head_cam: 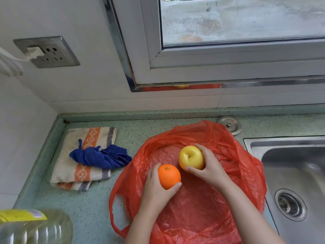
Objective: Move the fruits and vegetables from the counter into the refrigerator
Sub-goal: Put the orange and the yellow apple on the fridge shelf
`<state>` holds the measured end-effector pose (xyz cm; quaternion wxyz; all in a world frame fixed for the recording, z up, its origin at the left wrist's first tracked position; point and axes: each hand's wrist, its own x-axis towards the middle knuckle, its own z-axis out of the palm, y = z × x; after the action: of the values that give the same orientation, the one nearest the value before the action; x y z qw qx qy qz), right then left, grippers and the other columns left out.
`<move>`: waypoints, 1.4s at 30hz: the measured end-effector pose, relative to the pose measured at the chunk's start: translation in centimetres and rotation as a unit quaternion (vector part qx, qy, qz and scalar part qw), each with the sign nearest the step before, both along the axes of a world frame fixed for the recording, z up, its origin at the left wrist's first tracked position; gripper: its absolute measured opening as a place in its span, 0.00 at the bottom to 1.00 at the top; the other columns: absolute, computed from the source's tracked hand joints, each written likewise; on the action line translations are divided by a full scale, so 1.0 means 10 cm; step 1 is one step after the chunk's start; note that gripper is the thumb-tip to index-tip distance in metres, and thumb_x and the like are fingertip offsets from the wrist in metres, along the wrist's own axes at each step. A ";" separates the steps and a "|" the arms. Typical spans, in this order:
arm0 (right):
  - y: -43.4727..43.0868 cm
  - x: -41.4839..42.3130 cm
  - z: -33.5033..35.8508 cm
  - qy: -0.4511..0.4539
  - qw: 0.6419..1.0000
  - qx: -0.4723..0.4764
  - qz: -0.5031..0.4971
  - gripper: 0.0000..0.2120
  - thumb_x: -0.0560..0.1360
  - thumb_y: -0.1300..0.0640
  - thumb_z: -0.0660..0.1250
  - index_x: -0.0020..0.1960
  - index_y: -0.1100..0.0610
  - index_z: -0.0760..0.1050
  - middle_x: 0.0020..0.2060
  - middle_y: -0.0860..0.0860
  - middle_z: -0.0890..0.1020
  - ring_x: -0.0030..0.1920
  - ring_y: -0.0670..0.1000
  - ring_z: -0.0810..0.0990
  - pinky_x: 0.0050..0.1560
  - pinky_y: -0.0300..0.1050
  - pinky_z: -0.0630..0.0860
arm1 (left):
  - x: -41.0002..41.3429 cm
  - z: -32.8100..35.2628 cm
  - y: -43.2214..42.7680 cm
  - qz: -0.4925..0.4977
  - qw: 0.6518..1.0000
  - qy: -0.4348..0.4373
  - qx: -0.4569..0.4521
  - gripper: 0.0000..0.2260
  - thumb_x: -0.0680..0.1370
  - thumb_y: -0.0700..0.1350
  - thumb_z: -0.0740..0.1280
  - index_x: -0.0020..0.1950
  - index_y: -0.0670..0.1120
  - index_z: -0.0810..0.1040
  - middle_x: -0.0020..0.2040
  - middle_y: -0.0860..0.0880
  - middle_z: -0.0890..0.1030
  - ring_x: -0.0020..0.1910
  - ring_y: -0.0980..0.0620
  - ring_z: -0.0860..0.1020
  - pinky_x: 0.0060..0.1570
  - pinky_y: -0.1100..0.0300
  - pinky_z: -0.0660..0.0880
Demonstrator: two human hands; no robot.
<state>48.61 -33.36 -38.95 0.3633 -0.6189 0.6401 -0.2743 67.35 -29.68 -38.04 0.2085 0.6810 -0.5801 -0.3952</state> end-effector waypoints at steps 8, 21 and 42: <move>0.19 0.03 0.32 -0.055 0.996 -0.039 -0.062 0.37 0.63 0.51 0.77 0.67 0.50 0.64 0.59 0.47 0.70 0.61 0.46 0.69 0.62 0.45 0.67 | -0.01 0.21 0.22 0.054 0.992 0.101 -0.047 0.34 0.65 0.51 0.76 0.67 0.54 0.64 0.64 0.52 0.69 0.60 0.53 0.71 0.54 0.64 0.67; 0.93 -0.13 1.29 -0.098 0.978 -0.123 -0.135 0.38 0.58 0.38 0.71 0.64 0.46 0.65 0.58 0.49 0.73 0.55 0.46 0.75 0.51 0.32 0.71 | -0.07 1.21 0.76 0.029 0.969 0.193 -0.148 0.35 0.59 0.59 0.72 0.62 0.61 0.62 0.55 0.66 0.66 0.49 0.67 0.72 0.38 0.77 0.71; 2.95 -0.86 1.84 -0.100 0.909 -0.204 -0.349 0.39 0.52 0.35 0.70 0.62 0.42 0.66 0.55 0.41 0.74 0.52 0.40 0.76 0.44 0.29 0.74 | -1.06 1.48 1.84 -0.196 0.914 0.327 -0.141 0.35 0.55 0.60 0.76 0.60 0.63 0.68 0.60 0.59 0.71 0.53 0.57 0.77 0.44 0.64 0.77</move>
<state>40.05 -3.89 -20.58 0.1724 -0.3858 0.7061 -0.5682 56.74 -11.32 -23.22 0.3989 0.3498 -0.6512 -0.5426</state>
